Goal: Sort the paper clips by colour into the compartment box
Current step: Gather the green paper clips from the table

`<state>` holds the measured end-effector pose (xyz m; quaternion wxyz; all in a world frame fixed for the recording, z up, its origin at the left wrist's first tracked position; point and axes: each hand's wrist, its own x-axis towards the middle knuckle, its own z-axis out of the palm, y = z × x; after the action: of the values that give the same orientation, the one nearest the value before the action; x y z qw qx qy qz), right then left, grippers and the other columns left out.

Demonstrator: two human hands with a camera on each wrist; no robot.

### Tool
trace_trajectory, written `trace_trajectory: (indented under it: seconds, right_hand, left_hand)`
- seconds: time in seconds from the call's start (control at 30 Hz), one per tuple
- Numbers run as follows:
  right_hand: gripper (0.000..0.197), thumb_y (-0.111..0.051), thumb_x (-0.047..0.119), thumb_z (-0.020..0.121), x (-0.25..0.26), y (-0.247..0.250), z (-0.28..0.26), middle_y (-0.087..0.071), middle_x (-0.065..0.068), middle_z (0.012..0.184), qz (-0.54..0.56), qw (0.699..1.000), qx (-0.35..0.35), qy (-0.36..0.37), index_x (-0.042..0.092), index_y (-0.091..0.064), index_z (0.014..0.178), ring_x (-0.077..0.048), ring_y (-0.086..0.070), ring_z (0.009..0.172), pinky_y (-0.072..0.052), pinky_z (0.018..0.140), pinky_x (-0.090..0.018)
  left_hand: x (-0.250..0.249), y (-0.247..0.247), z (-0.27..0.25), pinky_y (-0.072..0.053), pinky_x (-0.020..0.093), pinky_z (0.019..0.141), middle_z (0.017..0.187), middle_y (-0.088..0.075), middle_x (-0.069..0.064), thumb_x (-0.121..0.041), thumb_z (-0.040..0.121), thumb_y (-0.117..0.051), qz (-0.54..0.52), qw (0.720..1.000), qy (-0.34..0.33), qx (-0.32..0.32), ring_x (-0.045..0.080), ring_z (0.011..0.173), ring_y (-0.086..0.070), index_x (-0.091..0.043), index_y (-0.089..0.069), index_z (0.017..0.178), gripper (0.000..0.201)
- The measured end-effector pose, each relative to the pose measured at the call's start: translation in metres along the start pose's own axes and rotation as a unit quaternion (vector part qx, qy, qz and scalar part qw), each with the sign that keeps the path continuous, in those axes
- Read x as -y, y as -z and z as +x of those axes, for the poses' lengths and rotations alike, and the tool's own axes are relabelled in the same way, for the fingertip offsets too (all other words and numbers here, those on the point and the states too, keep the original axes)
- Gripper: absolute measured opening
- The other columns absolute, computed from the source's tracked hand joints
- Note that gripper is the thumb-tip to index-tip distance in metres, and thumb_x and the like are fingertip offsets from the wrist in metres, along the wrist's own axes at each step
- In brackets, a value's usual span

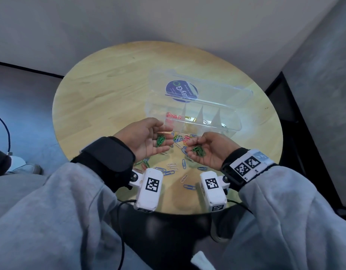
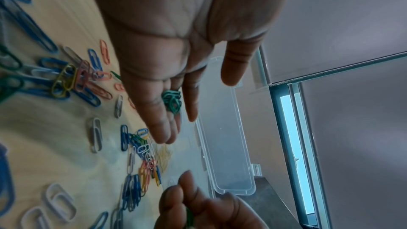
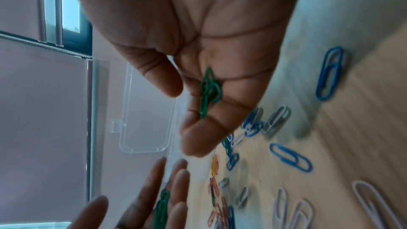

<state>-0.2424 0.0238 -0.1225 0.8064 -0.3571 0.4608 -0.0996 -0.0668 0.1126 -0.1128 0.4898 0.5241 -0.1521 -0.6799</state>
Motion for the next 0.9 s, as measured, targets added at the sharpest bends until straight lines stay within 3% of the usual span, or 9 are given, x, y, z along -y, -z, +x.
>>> trace_trajectory:
  seconds: [0.2, 0.3, 0.43, 0.6, 0.77, 0.9]
  right_hand:
    - [0.043, -0.012, -0.011, 0.086, 0.013, 0.017, -0.015, -0.056, -0.022, 0.087, 0.06, 0.997, -0.003, 0.051, -0.008, -0.054, 0.092, -0.027, -0.063, 0.075, -0.058, 0.064, -0.025]
    - [0.043, -0.012, -0.015, 0.087, 0.026, 0.031, -0.025, -0.057, -0.024, 0.096, 0.091, 0.991, -0.008, 0.097, -0.009, -0.053, 0.098, -0.027, -0.068, 0.079, -0.057, 0.075, -0.027]
    - [0.053, -0.006, -0.022, 0.077, 0.05, 0.052, -0.033, -0.058, -0.025, 0.103, 0.099, 0.982, -0.048, 0.152, -0.007, -0.052, 0.101, -0.03, -0.061, 0.093, -0.056, 0.075, -0.026]
    - [0.044, -0.015, -0.021, 0.085, 0.067, 0.08, -0.024, -0.056, -0.023, 0.105, 0.075, 0.975, -0.132, 0.161, -0.004, -0.052, 0.098, -0.026, -0.062, 0.092, -0.057, 0.073, -0.025]
    - [0.044, -0.021, -0.019, 0.086, 0.074, 0.093, -0.011, -0.056, -0.016, 0.102, 0.043, 0.978, -0.119, 0.167, -0.003, -0.049, 0.116, -0.026, -0.053, 0.109, -0.05, 0.089, -0.03]
    - [0.031, -0.034, -0.012, 0.091, 0.079, 0.103, -0.007, -0.052, -0.016, 0.101, 0.056, 0.976, -0.112, 0.18, -0.001, -0.051, 0.114, -0.022, -0.052, 0.103, -0.049, 0.087, -0.027]
  left_hand:
    - [-0.003, -0.002, 0.006, -0.051, 0.033, 0.082, 0.101, -0.06, 0.014, -0.038, 0.096, -0.034, -0.025, 1.0, -0.005, 0.014, 0.021, 0.091, -0.061, -0.006, -0.062, 0.101, 0.043]
    - [-0.011, -0.011, 0.011, -0.056, 0.03, 0.079, 0.099, -0.061, 0.014, -0.041, 0.095, -0.034, -0.044, 0.999, -0.013, 0.029, 0.022, 0.091, -0.061, -0.005, -0.062, 0.103, 0.047]
    - [-0.025, -0.034, 0.025, -0.057, 0.03, 0.077, 0.095, -0.061, 0.014, -0.044, 0.094, -0.035, -0.044, 0.998, -0.024, 0.046, 0.025, 0.093, -0.06, -0.003, -0.061, 0.105, 0.05]
    - [-0.034, -0.079, 0.054, -0.051, 0.03, 0.087, 0.1, -0.058, 0.012, -0.046, 0.095, -0.034, 0.024, 0.998, -0.021, 0.059, 0.023, 0.096, -0.057, -0.006, -0.061, 0.104, 0.05]
    - [-0.038, -0.116, 0.083, -0.048, 0.029, 0.085, 0.099, -0.053, 0.01, -0.05, 0.093, -0.037, 0.067, 0.994, -0.011, 0.082, 0.022, 0.096, -0.053, -0.006, -0.06, 0.106, 0.051]
    - [-0.039, -0.139, 0.098, -0.045, 0.028, 0.083, 0.097, -0.049, 0.009, -0.052, 0.09, -0.041, 0.063, 0.995, -0.005, 0.08, 0.02, 0.09, -0.05, -0.009, -0.059, 0.105, 0.049]
